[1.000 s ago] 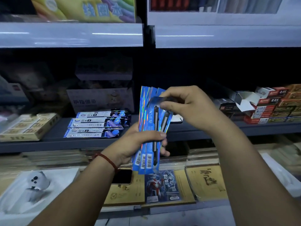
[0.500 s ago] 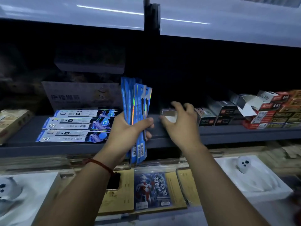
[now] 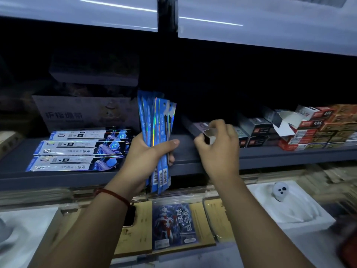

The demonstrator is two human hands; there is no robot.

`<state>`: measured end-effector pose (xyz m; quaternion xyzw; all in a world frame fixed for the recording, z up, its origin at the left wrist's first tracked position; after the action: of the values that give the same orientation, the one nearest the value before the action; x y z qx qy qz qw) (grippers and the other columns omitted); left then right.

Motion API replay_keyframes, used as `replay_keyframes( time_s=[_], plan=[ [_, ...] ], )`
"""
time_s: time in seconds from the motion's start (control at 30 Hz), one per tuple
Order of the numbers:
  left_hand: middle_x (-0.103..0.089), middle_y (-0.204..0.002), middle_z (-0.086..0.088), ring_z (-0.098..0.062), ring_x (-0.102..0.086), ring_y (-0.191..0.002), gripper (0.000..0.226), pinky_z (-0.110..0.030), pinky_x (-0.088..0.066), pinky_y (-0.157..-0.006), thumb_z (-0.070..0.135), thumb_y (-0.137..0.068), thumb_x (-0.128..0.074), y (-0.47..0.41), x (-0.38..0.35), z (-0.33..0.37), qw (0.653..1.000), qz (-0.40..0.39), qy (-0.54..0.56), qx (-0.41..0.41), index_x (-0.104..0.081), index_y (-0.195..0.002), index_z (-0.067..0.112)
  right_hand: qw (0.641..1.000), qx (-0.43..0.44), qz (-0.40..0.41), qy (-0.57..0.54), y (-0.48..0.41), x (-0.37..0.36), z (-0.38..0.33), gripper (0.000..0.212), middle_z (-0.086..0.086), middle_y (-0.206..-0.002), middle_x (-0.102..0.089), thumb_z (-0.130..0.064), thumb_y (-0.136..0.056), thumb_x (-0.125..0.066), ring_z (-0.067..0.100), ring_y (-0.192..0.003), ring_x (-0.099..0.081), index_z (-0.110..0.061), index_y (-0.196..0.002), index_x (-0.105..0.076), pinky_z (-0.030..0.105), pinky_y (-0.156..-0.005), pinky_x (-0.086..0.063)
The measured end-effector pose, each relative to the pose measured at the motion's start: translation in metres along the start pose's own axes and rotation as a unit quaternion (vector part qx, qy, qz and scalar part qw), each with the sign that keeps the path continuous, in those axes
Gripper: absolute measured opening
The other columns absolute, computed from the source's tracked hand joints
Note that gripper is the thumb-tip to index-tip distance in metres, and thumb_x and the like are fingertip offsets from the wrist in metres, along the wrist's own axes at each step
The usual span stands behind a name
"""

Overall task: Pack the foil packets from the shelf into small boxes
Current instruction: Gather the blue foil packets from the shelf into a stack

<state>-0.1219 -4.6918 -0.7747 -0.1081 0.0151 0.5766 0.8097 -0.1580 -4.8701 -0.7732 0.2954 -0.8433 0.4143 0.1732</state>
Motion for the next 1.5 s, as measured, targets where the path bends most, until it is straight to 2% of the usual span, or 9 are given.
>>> replay_keyframes(
  time_s=[0.17,0.33,0.57,0.7,0.83,0.97,1.13,1.33,1.5],
  plan=[
    [-0.060,-0.067,-0.017,-0.026,-0.061,-0.058,0.022,-0.033,-0.056,-0.059,0.010,-0.087,-0.077,-0.001,-0.003,-0.004,1.000,-0.003,0.014,-0.003,-0.058,-0.096,0.003,0.996,-0.041,0.073,0.023,-0.011,0.037,0.025,0.032,0.012,-0.122,-0.055,-0.024,-0.091,-0.067,0.028,-0.117,-0.044,-0.012,-0.119,-0.059,0.023,-0.080,-0.030],
    [-0.057,-0.067,-0.018,-0.027,-0.059,-0.060,0.024,-0.033,-0.056,-0.060,0.011,-0.087,-0.078,-0.001,-0.007,-0.005,1.000,0.000,0.017,-0.008,-0.056,-0.095,0.004,0.989,-0.062,0.065,0.120,-0.018,0.043,0.038,0.037,0.016,-0.128,-0.052,-0.033,-0.093,-0.064,0.036,-0.121,-0.043,-0.013,-0.124,-0.061,0.048,-0.096,-0.045],
    [-0.057,-0.068,-0.018,-0.030,-0.058,-0.063,0.024,-0.037,-0.056,-0.064,0.011,-0.086,-0.078,0.001,-0.006,-0.004,0.999,-0.002,0.034,-0.020,-0.058,-0.096,0.003,0.966,-0.022,0.111,0.231,-0.018,0.044,0.025,0.042,0.016,-0.137,-0.046,-0.038,-0.091,-0.068,0.041,-0.125,-0.042,-0.017,-0.127,-0.060,0.051,-0.100,-0.036],
    [-0.061,-0.067,-0.020,-0.029,-0.061,-0.061,0.021,-0.037,-0.054,-0.064,0.011,-0.085,-0.079,-0.005,-0.012,0.007,0.997,0.015,0.050,-0.052,-0.063,-0.094,0.003,0.987,0.059,0.115,-0.099,-0.012,0.033,-0.006,0.019,0.005,-0.121,-0.057,-0.023,-0.092,-0.071,0.022,-0.112,-0.058,-0.013,-0.108,-0.068,0.038,-0.094,-0.049],
    [-0.064,-0.074,-0.012,-0.026,-0.063,-0.067,0.019,-0.036,-0.057,-0.064,0.004,-0.079,-0.082,-0.018,-0.022,0.017,0.987,0.056,0.101,-0.116,-0.065,-0.088,0.005,0.901,-0.059,-0.124,-0.412,-0.002,0.015,-0.047,0.033,0.008,-0.119,-0.068,-0.014,-0.093,-0.072,0.003,-0.102,-0.069,-0.010,-0.124,-0.061,0.016,-0.083,-0.052],
    [-0.071,-0.081,-0.003,-0.016,-0.069,-0.078,0.028,-0.035,-0.058,-0.070,0.011,-0.077,-0.083,-0.034,-0.024,0.014,0.971,0.128,0.056,-0.195,-0.065,-0.094,-0.004,0.874,-0.061,-0.189,-0.443,-0.001,0.007,-0.059,0.048,0.003,-0.124,-0.067,-0.023,-0.090,-0.071,0.003,-0.113,-0.066,-0.011,-0.134,-0.057,0.018,-0.093,-0.053],
    [-0.073,-0.091,0.001,-0.005,-0.070,-0.080,0.029,-0.019,-0.053,-0.071,0.001,-0.088,-0.076,-0.044,-0.032,-0.015,0.976,0.101,-0.055,-0.185,-0.065,-0.114,-0.005,0.892,-0.053,-0.236,-0.382,-0.003,-0.011,-0.059,0.075,-0.006,-0.137,-0.062,-0.045,-0.081,-0.082,0.006,-0.124,-0.061,-0.021,-0.144,-0.048,0.033,-0.104,-0.054],
    [-0.073,-0.115,0.004,-0.005,-0.069,-0.108,0.050,-0.022,-0.056,-0.088,0.004,-0.084,-0.074,-0.040,-0.035,-0.017,0.982,0.029,-0.087,-0.162,-0.059,-0.131,0.010,0.896,-0.052,-0.197,-0.395,-0.013,-0.007,-0.059,0.046,-0.013,-0.109,-0.069,-0.029,-0.081,-0.084,-0.008,-0.097,-0.068,-0.026,-0.118,-0.057,0.009,-0.079,-0.053],
    [-0.070,-0.112,0.024,0.002,-0.067,-0.109,0.059,-0.017,-0.052,-0.088,0.001,-0.078,-0.081,-0.036,-0.036,-0.017,0.985,0.001,-0.090,-0.149,-0.056,-0.125,0.028,0.905,-0.033,-0.174,-0.387,-0.020,-0.002,-0.058,0.060,-0.013,-0.112,-0.069,-0.030,-0.076,-0.088,-0.006,-0.100,-0.067,-0.028,-0.126,-0.054,0.009,-0.080,-0.052]
  ],
)
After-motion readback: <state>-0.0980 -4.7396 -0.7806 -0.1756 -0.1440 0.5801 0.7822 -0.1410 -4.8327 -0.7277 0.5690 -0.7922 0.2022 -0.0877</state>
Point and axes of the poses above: each hand's wrist, its own y-axis away from the middle knuckle, its own x-axis out of the back of the hand, z = x × y, the point moved 2 cm from there along -y, towards the middle knuckle
